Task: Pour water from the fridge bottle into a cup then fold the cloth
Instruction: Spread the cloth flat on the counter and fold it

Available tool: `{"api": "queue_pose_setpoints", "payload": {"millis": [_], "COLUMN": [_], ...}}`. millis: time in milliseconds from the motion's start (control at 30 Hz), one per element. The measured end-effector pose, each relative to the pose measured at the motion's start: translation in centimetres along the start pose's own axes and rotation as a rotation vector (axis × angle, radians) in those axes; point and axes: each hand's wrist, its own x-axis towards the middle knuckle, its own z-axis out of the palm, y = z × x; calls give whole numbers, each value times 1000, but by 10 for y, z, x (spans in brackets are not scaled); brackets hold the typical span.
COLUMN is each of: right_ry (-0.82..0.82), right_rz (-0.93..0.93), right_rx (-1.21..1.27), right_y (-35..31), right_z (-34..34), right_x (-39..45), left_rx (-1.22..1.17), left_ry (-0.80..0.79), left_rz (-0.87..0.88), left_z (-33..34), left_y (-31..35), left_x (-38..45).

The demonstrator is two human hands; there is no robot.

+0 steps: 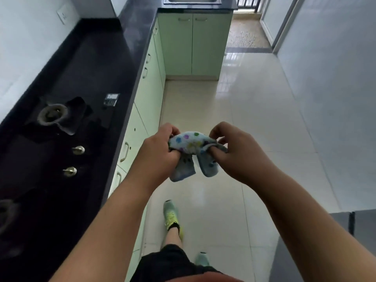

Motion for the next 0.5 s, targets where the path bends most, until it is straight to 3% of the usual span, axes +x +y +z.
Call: {"api": "queue_pose_setpoints", "payload": {"millis": [500], "right_ry": [177], "right_rz": [160], "right_rx": [-36], "right_y": [27], "right_z": [-46], "right_x": [252], "left_rx": [54], "left_ry": [-206], "left_rz": [160], "left_z": [-4], "left_y": [19], "left_x": [300]}}
